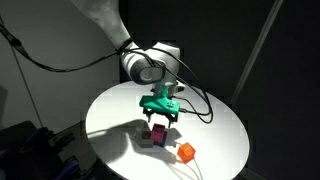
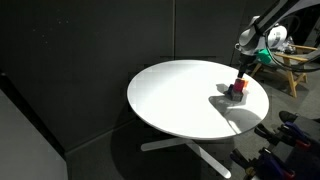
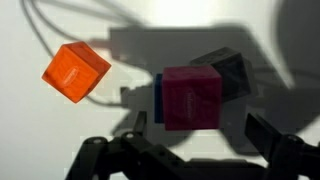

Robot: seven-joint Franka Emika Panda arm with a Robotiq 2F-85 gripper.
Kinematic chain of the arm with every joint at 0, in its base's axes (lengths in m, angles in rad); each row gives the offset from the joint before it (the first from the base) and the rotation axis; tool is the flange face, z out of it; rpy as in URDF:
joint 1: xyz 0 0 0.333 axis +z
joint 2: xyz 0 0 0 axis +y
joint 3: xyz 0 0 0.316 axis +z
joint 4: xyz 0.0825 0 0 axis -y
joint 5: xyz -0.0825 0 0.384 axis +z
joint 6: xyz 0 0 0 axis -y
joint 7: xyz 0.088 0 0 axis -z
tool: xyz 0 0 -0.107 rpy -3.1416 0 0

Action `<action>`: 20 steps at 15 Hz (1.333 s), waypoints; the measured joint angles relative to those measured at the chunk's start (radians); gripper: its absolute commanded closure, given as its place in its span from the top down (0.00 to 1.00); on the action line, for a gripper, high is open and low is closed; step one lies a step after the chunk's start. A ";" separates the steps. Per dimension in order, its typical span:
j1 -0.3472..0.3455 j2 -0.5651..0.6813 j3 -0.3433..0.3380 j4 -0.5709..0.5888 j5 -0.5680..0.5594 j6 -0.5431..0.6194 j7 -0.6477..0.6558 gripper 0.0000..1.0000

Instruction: Take the pink block off of the blue block

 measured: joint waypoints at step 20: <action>-0.031 0.081 0.019 0.027 0.000 0.043 -0.029 0.31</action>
